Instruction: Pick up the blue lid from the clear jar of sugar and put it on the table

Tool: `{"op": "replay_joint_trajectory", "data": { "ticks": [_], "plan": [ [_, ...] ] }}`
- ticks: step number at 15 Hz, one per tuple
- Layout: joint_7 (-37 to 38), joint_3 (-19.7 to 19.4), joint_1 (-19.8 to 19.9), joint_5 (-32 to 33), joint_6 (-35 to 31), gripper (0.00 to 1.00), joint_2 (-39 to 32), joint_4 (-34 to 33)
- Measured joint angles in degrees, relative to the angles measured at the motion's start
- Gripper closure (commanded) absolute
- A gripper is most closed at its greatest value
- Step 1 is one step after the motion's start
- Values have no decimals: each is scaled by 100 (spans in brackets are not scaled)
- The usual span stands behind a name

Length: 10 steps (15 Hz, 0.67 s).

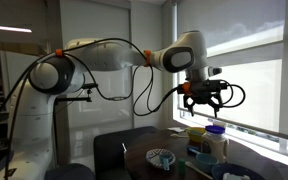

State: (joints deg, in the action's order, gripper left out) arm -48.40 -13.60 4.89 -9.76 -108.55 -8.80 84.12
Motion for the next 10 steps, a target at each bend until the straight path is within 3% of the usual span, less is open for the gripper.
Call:
{"op": "replay_joint_trajectory", "data": {
  "ticks": [3, 10],
  "plan": [
    [124, 296, 115, 120, 164, 0, -886, -759],
    [661, 844, -41, 1287, 870, 0, -2134, -2567]
  ]
}}
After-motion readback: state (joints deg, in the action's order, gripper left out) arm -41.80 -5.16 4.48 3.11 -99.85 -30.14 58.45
